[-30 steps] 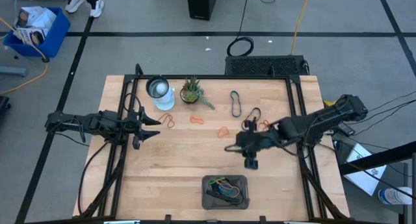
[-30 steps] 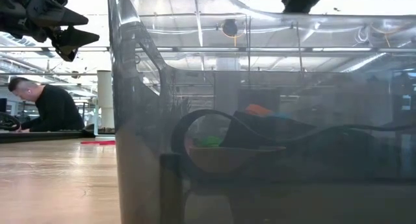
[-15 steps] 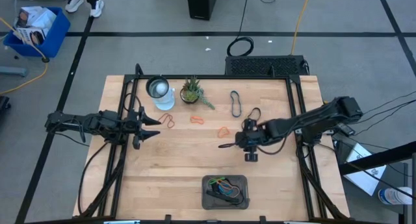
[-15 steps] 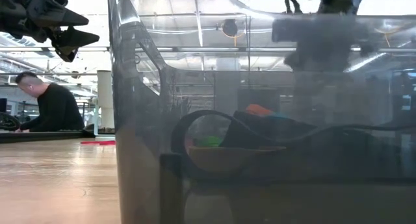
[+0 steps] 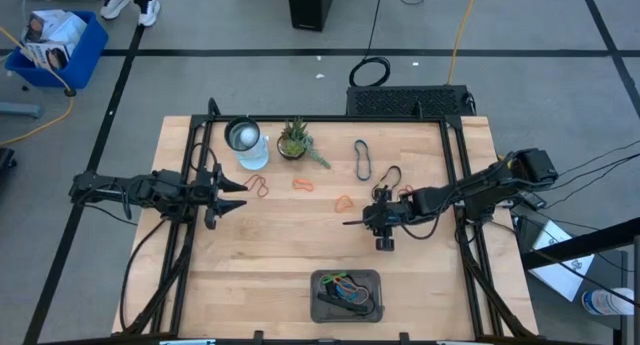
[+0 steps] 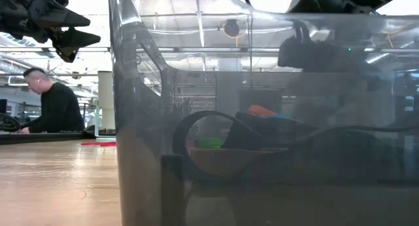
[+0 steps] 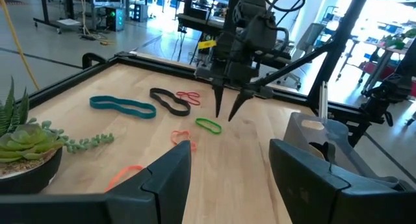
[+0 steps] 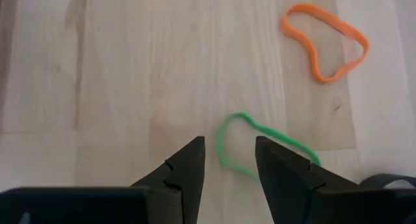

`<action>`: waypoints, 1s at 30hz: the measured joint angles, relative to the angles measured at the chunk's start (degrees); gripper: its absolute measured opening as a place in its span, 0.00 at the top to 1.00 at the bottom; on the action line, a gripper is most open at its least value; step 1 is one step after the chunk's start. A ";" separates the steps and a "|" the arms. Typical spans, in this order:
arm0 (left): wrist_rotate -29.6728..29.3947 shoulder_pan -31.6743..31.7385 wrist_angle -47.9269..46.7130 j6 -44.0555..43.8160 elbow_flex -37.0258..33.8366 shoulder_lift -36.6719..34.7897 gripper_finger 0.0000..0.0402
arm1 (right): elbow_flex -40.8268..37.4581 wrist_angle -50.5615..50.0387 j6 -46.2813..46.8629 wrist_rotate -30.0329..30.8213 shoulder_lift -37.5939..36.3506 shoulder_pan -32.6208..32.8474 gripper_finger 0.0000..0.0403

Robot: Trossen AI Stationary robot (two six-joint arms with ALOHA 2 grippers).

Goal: Pick and place rubber bands into bin
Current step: Put the green rubber band into the black transparent bin

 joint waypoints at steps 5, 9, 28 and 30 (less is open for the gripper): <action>-0.57 0.00 0.00 0.02 0.00 0.00 0.47 | -1.22 2.01 -1.63 -0.03 0.03 -1.00 0.68; -0.90 0.00 0.00 -0.15 0.00 0.00 0.47 | -2.48 6.29 -1.81 -1.36 0.45 -1.55 0.68; -0.94 0.00 -0.33 -1.74 -0.02 0.00 0.47 | -2.58 8.49 1.63 -4.11 7.05 -1.67 0.68; -0.94 0.01 -0.35 -1.76 -0.02 0.00 0.47 | -2.72 8.44 1.47 -4.21 6.20 -1.67 0.68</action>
